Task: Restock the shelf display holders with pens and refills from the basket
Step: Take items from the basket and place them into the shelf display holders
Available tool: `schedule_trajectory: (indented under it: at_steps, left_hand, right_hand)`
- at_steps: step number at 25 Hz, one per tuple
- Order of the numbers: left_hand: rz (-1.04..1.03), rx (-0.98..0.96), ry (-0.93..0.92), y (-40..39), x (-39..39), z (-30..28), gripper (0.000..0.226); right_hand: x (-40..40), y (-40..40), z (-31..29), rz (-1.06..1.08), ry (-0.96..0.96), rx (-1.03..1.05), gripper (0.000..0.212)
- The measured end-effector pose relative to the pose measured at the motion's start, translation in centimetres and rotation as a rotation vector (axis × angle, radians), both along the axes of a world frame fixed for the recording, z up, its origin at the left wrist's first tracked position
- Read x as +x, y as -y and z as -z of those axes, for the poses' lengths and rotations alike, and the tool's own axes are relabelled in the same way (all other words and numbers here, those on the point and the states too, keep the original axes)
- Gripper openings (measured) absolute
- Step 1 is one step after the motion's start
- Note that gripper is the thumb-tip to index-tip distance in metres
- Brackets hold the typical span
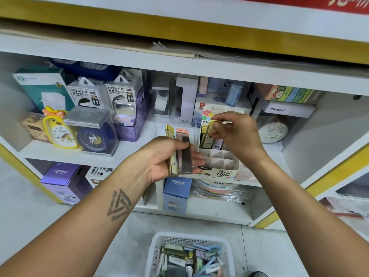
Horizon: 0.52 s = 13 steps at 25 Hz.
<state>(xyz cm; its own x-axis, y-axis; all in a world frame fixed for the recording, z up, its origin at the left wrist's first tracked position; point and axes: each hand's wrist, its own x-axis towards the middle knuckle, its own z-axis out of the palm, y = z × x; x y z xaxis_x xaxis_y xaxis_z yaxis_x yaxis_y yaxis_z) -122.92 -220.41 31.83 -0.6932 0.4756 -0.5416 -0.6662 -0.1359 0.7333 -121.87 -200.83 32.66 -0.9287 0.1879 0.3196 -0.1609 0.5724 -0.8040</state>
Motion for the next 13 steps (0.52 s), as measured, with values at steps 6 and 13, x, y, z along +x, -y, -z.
schedule_trajectory:
  at_steps: [6,13]
  left_hand:
    - [0.094,0.025,-0.056,0.03,0.64,-0.49,0.022]
    - [0.130,0.018,-0.090,-0.06,0.91,-0.52,0.027]
  right_hand:
    - [-0.11,0.57,-0.04,0.055,-0.172,0.273,0.017]
    - [-0.01,0.23,0.24,0.056,-0.179,0.261,0.013]
